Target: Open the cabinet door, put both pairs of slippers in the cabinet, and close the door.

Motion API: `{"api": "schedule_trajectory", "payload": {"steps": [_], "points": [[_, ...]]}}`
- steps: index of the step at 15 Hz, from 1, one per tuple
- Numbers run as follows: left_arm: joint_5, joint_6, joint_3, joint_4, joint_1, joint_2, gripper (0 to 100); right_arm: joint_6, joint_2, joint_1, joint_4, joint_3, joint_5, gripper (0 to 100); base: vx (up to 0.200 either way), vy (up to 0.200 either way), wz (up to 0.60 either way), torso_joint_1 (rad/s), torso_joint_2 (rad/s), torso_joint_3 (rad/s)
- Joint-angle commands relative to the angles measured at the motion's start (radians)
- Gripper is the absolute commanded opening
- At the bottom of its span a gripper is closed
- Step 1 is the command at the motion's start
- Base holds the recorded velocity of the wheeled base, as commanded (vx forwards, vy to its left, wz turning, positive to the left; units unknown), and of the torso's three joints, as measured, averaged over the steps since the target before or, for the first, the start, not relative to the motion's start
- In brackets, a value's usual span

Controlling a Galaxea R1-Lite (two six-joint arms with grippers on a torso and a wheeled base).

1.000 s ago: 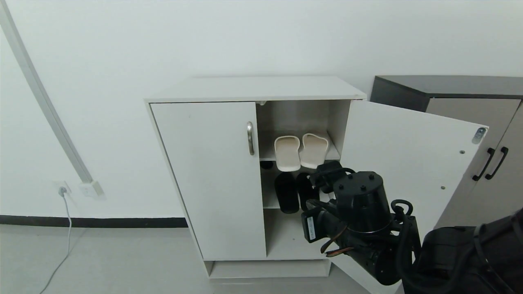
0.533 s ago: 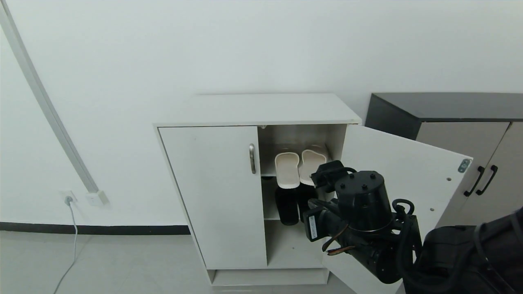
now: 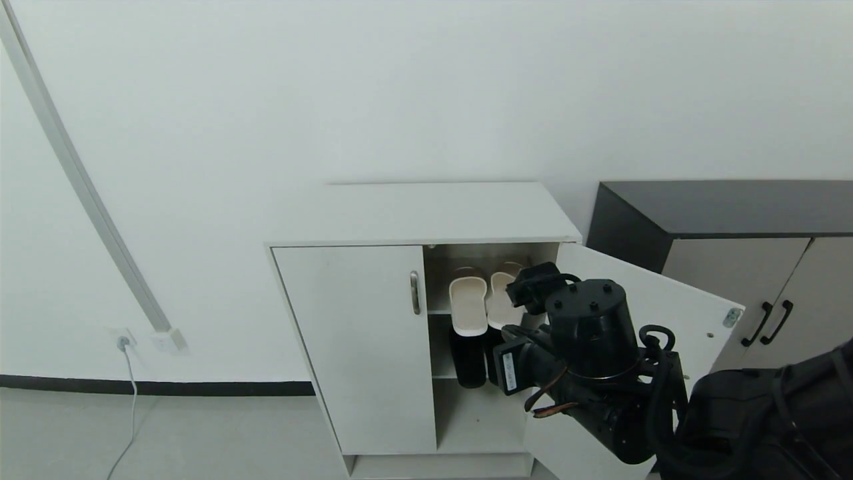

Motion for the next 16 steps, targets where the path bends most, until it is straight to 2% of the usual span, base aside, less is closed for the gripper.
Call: {"api": "schedule_trajectory", "payload": {"steps": [1, 10, 16], "points": [[-0.001, 0.000, 0.000, 0.000, 0.000, 0.001, 0, 0.000, 0.002, 0.000, -0.001, 0.002, 0.000, 0, 0.000, 0.000, 0.00, 0.217, -0.53, -0.320], [-0.001, 0.000, 0.000, 0.000, 0.000, 0.001, 0, 0.000, 0.002, -0.003, -0.001, 0.010, 0.001, 0, 0.000, 0.000, 0.00, 0.249, -0.58, -0.326], [-0.001, 0.000, 0.000, 0.000, 0.000, 0.001, 0, 0.000, 0.004, -0.021, -0.015, 0.007, 0.001, 0, 0.000, 0.000, 0.00, 0.193, -0.42, -0.228]]}}
